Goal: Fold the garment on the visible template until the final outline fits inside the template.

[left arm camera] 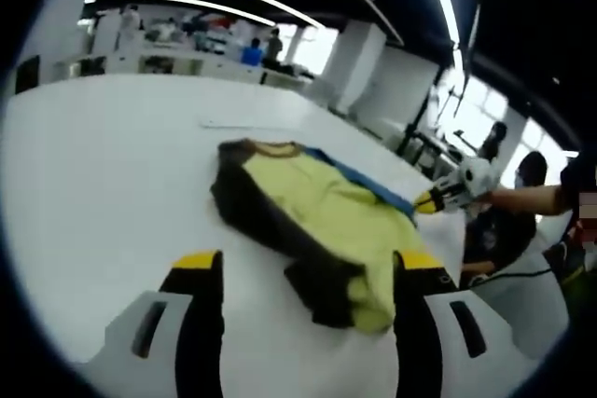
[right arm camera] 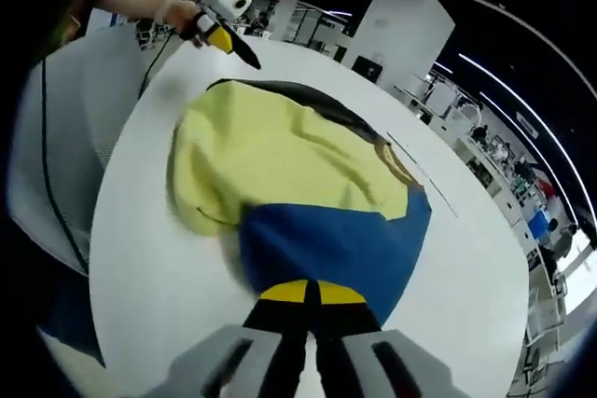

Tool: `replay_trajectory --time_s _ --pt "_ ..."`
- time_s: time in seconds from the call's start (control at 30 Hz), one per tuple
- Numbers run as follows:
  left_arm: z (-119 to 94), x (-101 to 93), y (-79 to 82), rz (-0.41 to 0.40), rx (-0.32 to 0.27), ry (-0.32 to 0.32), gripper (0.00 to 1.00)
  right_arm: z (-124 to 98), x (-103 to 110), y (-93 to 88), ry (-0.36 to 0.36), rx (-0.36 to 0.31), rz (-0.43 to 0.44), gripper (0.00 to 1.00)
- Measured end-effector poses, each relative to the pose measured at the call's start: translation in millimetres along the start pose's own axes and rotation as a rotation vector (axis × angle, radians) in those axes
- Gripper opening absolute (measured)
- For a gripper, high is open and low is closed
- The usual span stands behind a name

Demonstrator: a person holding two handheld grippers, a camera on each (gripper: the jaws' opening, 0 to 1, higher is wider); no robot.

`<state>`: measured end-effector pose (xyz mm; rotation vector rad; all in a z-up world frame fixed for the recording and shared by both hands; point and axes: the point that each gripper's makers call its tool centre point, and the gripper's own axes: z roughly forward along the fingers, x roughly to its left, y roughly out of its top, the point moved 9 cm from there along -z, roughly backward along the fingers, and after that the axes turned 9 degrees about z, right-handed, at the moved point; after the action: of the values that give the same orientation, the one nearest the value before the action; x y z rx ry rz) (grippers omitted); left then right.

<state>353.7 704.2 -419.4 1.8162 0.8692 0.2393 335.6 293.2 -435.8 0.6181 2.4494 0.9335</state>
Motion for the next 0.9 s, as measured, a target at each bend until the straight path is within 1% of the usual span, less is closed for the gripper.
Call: replay_trajectory --time_s 0.07,0.13,0.2,0.3,0.37,0.5,0.63,0.73,0.8,0.9 --pt "1 -0.3 -1.0 0.0 0.003 -0.001 0.69 -2 -6 8.1 -0.003 -0.013 -0.009 0.0" --pt "1 -1.0 -1.6 -0.004 0.001 -0.004 0.69 -2 -15 21.7 -0.011 -0.03 -0.03 0.0" --pt "2 -1.3 -2.3 -0.006 0.002 -0.006 0.69 -2 -20 31.4 -0.014 -0.047 -0.037 0.0" --pt "2 -1.9 -2.2 -0.006 0.0 -0.006 0.68 4 -32 47.7 -0.02 -0.069 -0.056 0.0" --pt "1 -1.5 -2.1 -0.01 -0.005 -0.005 0.68 11 -39 54.5 -0.019 -0.071 -0.07 0.0" --pt "-1 -0.9 -2.5 -0.009 -0.005 -0.003 0.68 22 -49 62.9 -0.017 -0.068 -0.093 0.0" --pt "-4 1.5 -4.2 -0.019 -0.007 0.006 0.67 41 -62 69.8 -0.007 -0.06 -0.083 0.0" --pt "-5 1.8 -5.0 -0.024 -0.008 0.007 0.67 59 -69 71.4 0.003 -0.047 -0.075 0.0" --pt "-5 1.8 -5.4 -0.025 -0.006 0.009 0.67 70 -72 70.0 0.012 -0.027 -0.073 0.0" --pt "-5 1.9 -5.7 -0.031 -0.007 0.011 0.67 81 -73 68.8 0.023 -0.017 -0.051 0.0"
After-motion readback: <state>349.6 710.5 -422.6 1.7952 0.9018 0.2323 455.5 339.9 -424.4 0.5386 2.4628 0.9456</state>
